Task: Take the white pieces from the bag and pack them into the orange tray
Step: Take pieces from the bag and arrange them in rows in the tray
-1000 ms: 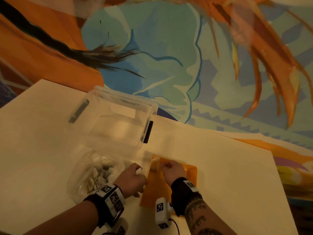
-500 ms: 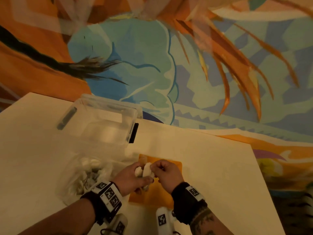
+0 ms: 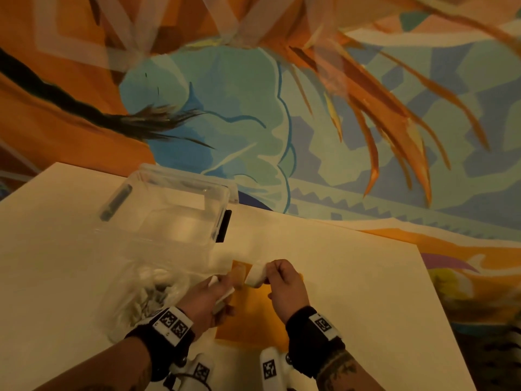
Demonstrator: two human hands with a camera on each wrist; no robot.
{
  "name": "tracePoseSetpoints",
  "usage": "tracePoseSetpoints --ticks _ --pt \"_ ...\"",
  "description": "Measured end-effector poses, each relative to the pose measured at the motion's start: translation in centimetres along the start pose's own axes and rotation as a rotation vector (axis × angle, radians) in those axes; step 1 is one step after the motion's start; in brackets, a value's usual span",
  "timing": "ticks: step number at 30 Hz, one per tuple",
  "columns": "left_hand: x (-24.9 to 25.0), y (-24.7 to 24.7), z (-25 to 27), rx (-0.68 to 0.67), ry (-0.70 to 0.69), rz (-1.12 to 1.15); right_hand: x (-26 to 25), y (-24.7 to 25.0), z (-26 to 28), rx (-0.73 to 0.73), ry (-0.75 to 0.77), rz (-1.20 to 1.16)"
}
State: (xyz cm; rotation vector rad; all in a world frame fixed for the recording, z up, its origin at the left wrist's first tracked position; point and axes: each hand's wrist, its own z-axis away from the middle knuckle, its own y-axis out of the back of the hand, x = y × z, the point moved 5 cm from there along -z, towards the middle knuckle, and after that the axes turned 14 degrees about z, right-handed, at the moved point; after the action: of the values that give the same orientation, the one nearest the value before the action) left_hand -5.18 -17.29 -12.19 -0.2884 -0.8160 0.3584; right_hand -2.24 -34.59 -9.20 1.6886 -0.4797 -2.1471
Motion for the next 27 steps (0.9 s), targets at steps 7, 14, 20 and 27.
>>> tracePoseSetpoints --ticks 7,14,20,27 --pt "0.7 0.5 -1.0 -0.025 -0.138 -0.262 -0.3 -2.5 0.2 -0.119 0.114 0.149" --pt "0.6 2.3 -2.3 0.054 -0.215 -0.407 2.4 -4.4 0.1 -0.230 0.054 0.177" --pt "1.0 2.8 -2.9 0.060 -0.258 -0.505 5.0 -5.4 -1.7 -0.208 -0.048 0.259" --pt "0.4 4.5 -5.3 0.214 -0.152 -0.715 8.2 -6.2 -5.4 -0.188 -0.269 0.492"
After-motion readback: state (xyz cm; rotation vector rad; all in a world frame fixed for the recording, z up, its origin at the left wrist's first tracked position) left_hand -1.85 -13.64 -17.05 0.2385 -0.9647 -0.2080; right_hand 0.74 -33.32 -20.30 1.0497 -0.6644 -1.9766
